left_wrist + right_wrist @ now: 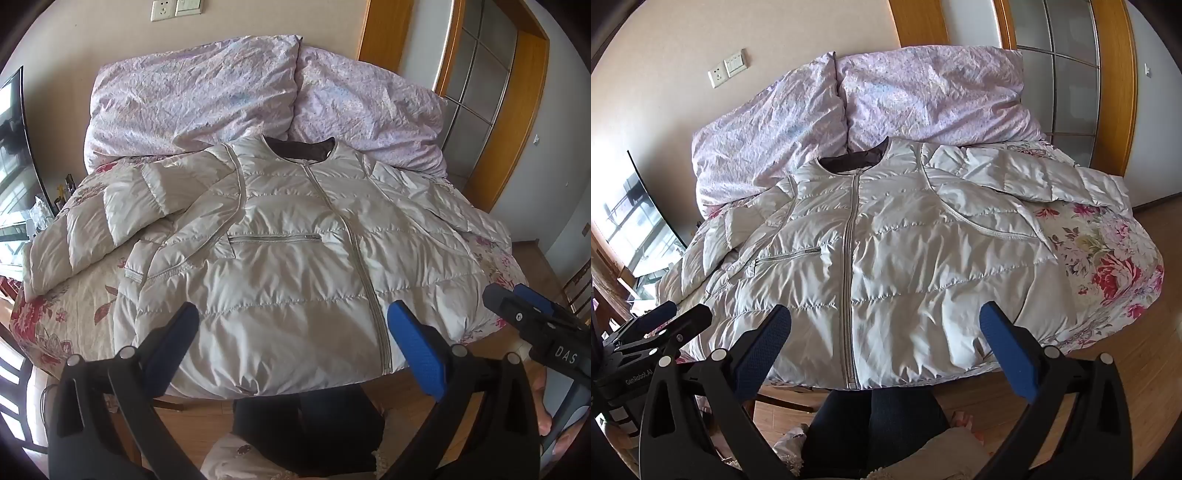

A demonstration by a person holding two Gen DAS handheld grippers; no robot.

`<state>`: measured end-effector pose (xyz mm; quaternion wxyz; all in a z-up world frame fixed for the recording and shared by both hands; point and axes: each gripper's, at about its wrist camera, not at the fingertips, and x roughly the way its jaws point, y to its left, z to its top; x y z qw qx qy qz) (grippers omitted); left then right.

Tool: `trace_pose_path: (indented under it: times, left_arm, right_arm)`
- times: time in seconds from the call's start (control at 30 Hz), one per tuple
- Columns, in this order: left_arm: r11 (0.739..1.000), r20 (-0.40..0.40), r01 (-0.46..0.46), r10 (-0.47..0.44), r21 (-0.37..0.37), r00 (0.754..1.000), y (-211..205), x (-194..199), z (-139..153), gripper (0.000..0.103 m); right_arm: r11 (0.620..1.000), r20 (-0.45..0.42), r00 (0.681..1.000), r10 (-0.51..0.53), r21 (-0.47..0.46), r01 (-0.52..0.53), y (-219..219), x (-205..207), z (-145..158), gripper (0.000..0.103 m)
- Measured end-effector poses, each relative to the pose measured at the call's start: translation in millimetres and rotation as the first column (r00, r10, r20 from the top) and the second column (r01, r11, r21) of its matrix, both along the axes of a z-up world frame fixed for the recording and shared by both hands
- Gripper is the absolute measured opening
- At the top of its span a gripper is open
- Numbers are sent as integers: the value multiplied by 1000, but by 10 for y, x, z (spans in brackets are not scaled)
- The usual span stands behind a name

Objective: Fold large clothes

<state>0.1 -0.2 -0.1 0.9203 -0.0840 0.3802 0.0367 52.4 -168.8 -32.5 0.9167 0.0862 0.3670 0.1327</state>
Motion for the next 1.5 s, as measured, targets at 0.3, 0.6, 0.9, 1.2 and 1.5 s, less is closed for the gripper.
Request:
trace_pose_path:
  times: [0.3,0.6,0.9,1.2,1.5]
  left_arm:
    - [1000,1,0,0,-2,1000,1,0,0,101]
    - [1000,1,0,0,-1,1000,1,-2,-2,101]
    - [1000,1,1,-1,-3,1000,1,-1,-1,101]
    - [1000,1,1,-1,-2,1000,1,-1,-1,101]
    - [1000,2,1,-1,-2,1000,1,-2,-1,101]
  right_arm:
    - [1000,2,1000,-1,1,1,-7,6,-7,102]
    - [1000,2,1000,0,-1,0,-10,14,-13,102]
    - [1000,0,1000,1,0,-1,-15,20,-19,102]
    - [1000,0,1000,-1,1,1,-25,20,-19,102]
    - [1000,1,1000,-1,1,1,-27,18,-20,102]
